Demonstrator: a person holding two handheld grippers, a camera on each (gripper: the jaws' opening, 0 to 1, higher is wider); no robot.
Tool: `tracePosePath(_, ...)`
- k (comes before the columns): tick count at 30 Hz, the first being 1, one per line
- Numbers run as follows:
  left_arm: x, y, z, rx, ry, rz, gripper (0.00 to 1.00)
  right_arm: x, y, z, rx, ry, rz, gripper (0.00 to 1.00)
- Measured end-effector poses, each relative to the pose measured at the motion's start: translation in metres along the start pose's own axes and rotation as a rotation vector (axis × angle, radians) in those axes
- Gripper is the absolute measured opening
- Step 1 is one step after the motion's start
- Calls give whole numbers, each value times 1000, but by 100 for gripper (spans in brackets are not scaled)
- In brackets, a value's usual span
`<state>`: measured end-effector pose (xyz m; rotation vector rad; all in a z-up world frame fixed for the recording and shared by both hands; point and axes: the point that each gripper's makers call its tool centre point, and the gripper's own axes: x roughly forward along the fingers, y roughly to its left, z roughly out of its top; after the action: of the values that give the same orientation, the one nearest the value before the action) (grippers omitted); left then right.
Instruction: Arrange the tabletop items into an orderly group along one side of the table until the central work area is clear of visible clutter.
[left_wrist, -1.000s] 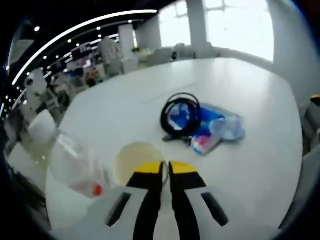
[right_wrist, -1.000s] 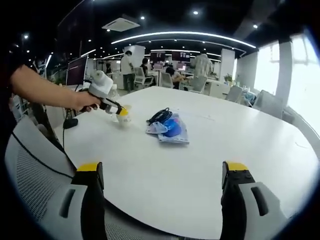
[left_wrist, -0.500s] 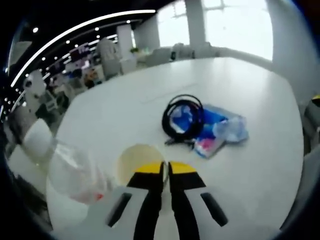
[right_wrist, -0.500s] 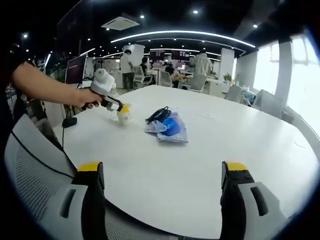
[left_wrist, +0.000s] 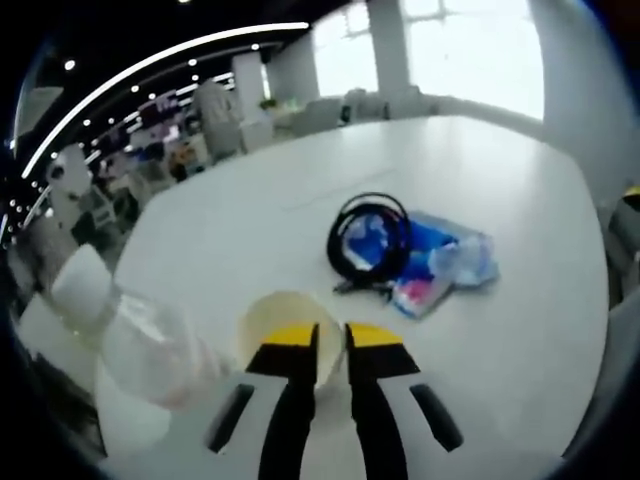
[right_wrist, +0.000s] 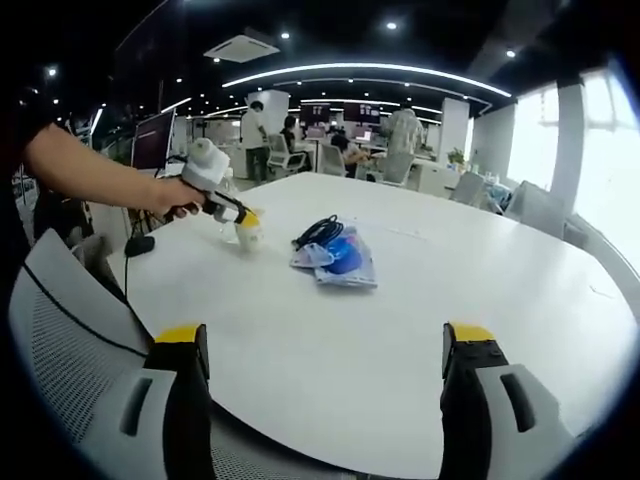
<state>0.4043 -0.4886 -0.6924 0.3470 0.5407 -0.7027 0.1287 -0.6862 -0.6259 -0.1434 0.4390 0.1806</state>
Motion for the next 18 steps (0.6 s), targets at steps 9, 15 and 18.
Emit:
tracePosePath(9,-17,-6,5,14,-25,-13,20,0,0,0,1,-3,2,97)
tracePosePath(15,-30,-2,8,8,-48,-22,26,0,1,2,-2,-16,8,96)
tracePosePath(18,-38,0,7,0,-56,-23,29,0,1,2,-2,-16,8,98)
